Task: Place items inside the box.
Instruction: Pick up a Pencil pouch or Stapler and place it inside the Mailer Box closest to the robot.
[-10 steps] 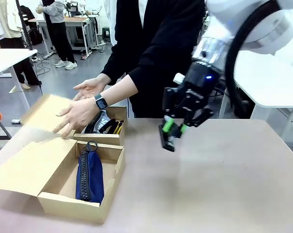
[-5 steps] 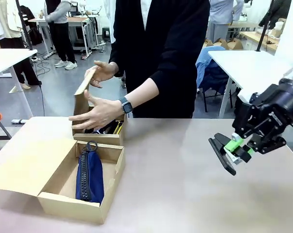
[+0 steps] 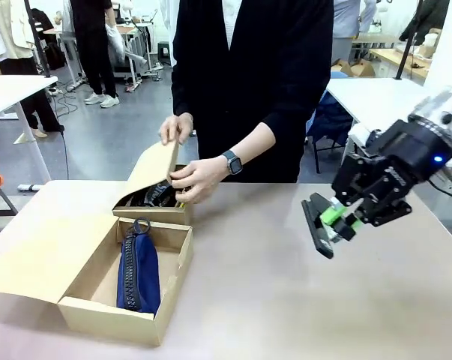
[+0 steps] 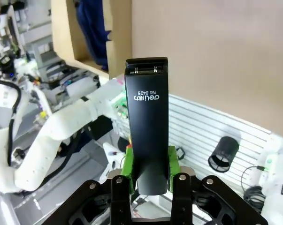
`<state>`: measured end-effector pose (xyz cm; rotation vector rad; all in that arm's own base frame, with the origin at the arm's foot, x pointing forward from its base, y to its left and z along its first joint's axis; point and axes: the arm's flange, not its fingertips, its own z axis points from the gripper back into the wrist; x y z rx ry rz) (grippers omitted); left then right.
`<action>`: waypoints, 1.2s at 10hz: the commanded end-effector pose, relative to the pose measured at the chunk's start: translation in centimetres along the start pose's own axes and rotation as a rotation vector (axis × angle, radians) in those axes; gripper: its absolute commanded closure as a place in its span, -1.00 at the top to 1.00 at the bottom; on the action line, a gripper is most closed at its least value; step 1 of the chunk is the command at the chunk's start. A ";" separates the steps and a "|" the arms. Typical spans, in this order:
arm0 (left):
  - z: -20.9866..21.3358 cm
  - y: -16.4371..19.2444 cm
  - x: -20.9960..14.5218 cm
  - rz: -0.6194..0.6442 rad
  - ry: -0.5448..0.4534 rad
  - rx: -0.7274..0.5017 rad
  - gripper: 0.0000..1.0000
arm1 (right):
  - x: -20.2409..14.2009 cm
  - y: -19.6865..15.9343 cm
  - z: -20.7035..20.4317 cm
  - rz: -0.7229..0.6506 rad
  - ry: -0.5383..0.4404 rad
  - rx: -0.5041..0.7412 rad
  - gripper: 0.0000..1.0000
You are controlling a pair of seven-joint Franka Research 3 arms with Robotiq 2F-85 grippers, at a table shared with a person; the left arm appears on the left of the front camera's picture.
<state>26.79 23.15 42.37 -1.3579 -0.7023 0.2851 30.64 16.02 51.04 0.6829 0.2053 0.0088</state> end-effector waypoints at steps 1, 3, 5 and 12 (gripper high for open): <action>-0.1 -0.1 0.0 -0.018 -0.016 -0.023 1.00 | 0.7 4.3 -1.1 0.018 -0.015 -0.092 -0.37; -0.1 -0.1 0.0 -0.018 -0.016 -0.023 1.00 | 1.5 7.4 -2.7 -0.011 -0.011 -0.183 -0.37; -0.1 -0.1 0.0 -0.018 -0.016 -0.023 1.00 | 1.2 6.7 -2.2 -0.079 -0.046 -0.189 -0.37; -0.1 -0.1 0.0 -0.018 -0.016 -0.023 1.00 | 0.8 5.6 -2.3 -0.088 -0.050 -0.223 -0.37</action>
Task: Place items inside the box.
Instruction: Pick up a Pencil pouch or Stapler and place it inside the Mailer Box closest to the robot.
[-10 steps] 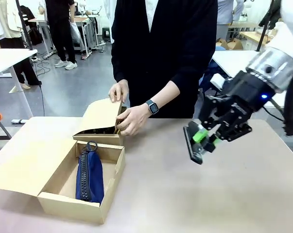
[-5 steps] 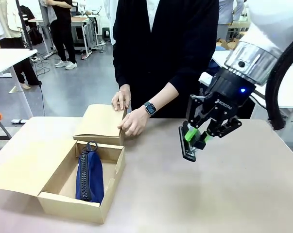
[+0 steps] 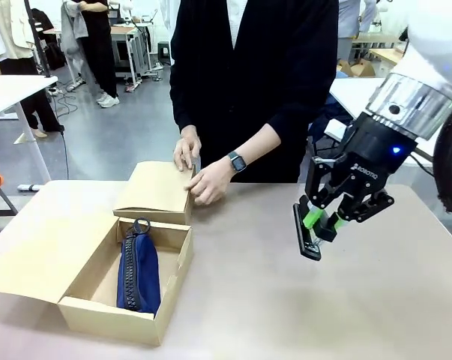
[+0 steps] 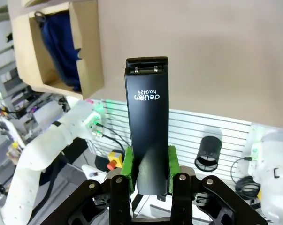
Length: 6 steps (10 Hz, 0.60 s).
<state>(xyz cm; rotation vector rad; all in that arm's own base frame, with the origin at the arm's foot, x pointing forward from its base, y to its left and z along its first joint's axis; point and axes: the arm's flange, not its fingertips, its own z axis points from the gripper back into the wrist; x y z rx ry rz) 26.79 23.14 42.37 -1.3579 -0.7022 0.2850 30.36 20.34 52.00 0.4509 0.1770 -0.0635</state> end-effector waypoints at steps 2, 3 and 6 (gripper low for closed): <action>-0.1 -0.1 0.0 -0.018 -0.016 -0.023 1.00 | 3.0 6.8 -1.3 0.048 -0.012 0.023 -0.37; -0.1 -0.1 0.0 -0.018 -0.016 -0.023 1.00 | 3.8 9.5 -2.4 0.091 0.003 0.004 -0.37; -0.1 -0.1 0.0 -0.018 -0.016 -0.023 1.00 | 7.0 17.9 -8.8 0.149 0.101 -0.088 -0.37</action>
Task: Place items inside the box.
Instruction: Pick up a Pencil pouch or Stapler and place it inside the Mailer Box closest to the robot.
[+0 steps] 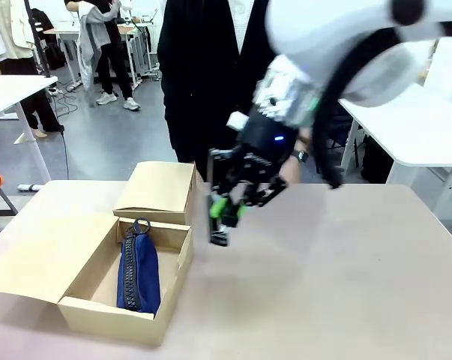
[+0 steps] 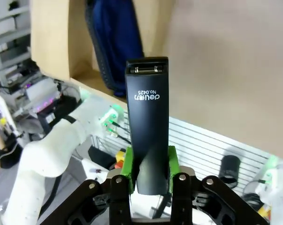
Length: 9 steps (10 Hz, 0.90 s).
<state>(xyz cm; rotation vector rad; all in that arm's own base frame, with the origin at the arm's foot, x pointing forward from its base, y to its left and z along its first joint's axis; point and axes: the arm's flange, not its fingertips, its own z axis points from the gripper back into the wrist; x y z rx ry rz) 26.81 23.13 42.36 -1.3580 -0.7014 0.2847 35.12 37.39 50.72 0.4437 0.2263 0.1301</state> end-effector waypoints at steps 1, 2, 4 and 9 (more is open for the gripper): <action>-0.1 -0.1 0.0 -0.018 -0.016 -0.023 1.00 | 4.1 3.9 -2.5 -0.054 0.012 -0.107 -0.37; -0.1 -0.1 0.0 -0.018 -0.016 -0.023 1.00 | 4.6 5.4 -4.6 -0.057 0.024 -0.150 -0.37; -0.1 -0.1 0.0 -0.018 -0.016 -0.023 1.00 | 5.1 7.5 -8.5 -0.059 0.051 -0.190 -0.37; -0.1 -0.1 0.0 -0.018 -0.016 -0.023 1.00 | 5.9 8.1 -10.2 -0.085 0.053 -0.205 -0.37</action>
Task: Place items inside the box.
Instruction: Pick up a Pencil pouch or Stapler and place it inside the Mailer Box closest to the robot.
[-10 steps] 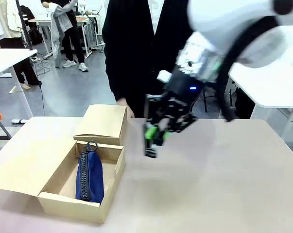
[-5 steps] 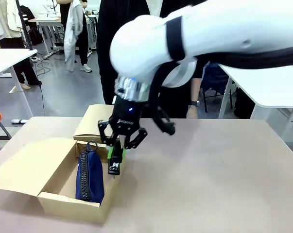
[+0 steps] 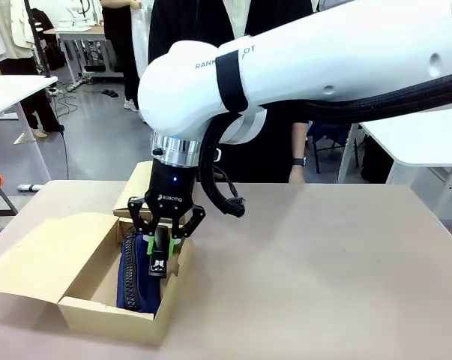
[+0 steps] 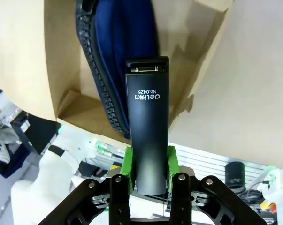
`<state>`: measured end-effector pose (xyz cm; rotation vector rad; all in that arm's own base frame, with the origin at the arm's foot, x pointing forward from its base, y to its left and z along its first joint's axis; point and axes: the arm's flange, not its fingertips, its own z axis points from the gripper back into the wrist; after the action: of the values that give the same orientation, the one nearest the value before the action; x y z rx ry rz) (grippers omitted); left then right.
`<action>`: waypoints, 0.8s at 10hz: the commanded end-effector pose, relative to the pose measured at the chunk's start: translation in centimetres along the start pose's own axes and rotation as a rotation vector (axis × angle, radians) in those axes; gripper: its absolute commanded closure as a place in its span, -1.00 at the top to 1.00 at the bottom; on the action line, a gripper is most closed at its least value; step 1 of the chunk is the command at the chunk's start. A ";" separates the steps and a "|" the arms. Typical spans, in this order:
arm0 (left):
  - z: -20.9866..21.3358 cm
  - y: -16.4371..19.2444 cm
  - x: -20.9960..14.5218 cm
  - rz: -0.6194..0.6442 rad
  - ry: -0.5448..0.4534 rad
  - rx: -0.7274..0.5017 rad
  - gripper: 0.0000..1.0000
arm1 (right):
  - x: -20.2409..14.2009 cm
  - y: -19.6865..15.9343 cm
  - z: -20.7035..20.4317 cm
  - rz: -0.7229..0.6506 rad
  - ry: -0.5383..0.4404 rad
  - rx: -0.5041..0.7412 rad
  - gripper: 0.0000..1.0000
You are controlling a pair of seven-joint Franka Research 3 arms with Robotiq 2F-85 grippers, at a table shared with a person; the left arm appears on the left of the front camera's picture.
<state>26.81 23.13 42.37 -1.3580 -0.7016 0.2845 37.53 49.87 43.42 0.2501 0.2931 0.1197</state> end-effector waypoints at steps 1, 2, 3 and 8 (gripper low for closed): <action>-0.1 -0.1 0.0 -0.018 -0.016 -0.023 1.00 | 0.0 0.2 0.7 -0.035 -0.014 -0.023 -0.37; -0.1 -0.1 0.0 -0.018 -0.016 -0.023 1.00 | 0.1 0.1 0.6 -0.020 -0.013 -0.041 0.07; -0.1 -0.1 0.0 -0.018 -0.016 -0.023 1.00 | 0.2 0.0 0.5 -0.016 -0.014 -0.030 0.83; -0.1 -0.1 0.0 -0.018 -0.016 -0.023 1.00 | 0.4 -0.2 0.4 -0.012 -0.006 0.000 1.00</action>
<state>26.81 23.13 42.37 -1.3579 -0.7016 0.2845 37.87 49.59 43.38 0.2435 0.2936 0.1141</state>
